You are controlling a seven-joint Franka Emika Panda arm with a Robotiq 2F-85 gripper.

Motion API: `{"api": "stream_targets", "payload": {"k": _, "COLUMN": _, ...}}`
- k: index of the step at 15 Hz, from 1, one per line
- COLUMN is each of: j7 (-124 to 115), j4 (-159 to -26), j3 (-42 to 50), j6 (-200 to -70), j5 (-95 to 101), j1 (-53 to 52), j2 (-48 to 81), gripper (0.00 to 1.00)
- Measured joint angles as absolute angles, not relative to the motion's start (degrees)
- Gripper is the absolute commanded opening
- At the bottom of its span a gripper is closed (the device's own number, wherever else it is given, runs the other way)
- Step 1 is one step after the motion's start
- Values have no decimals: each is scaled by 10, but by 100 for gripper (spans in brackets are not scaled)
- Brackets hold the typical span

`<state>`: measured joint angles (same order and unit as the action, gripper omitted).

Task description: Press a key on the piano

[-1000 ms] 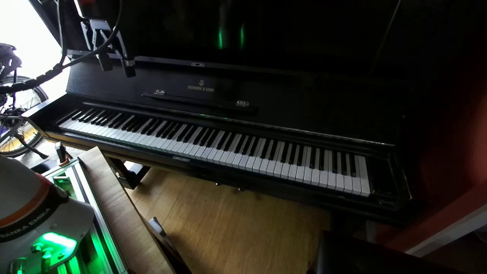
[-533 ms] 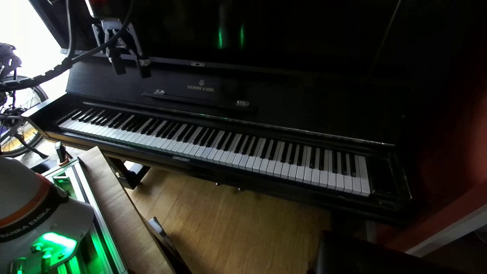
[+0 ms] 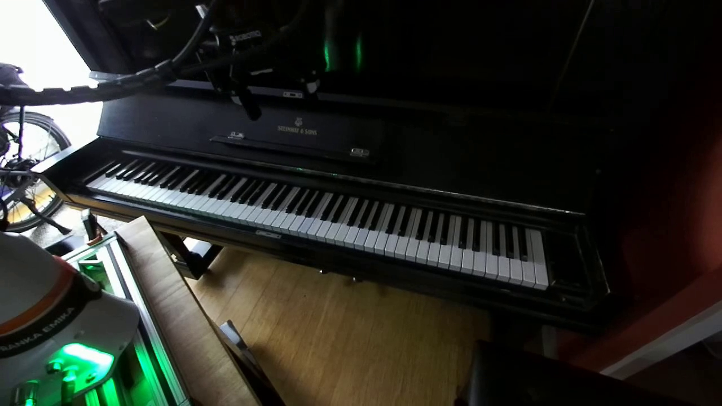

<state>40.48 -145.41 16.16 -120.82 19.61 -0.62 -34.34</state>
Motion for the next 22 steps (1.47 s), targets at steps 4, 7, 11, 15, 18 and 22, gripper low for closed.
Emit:
{"api": "stream_targets", "payload": {"k": 4, "j7": 415, "j4": -1454, "j3": 159, "j6": -1217, "j5": 195, "j1": 2, "j2": -342, "gripper": 100}}
{"api": "stream_targets", "payload": {"k": 7, "j7": 412, "j4": -1454, "j3": 151, "j6": -1217, "j5": 195, "j1": 2, "j2": -342, "gripper": 100}}
{"api": "stream_targets", "payload": {"k": 11, "j7": 412, "j4": -1454, "j3": 151, "j6": -1217, "j5": 195, "j1": 3, "j2": -342, "gripper": 100}}
{"api": "stream_targets", "payload": {"k": 15, "j7": 412, "j4": -1455, "j3": 146, "j6": -1217, "j5": 197, "j1": 5, "j2": -340, "gripper": 100}}
{"api": "stream_targets", "payload": {"k": 18, "j7": 419, "j4": -1450, "j3": 159, "j6": -1225, "j5": 201, "j1": 29, "j2": -305, "gripper": 100}}
{"api": "stream_targets", "payload": {"k": 22, "j7": 490, "j4": -1430, "j3": 228, "j6": -1293, "j5": 185, "j1": 61, "j2": -196, "gripper": 100}}
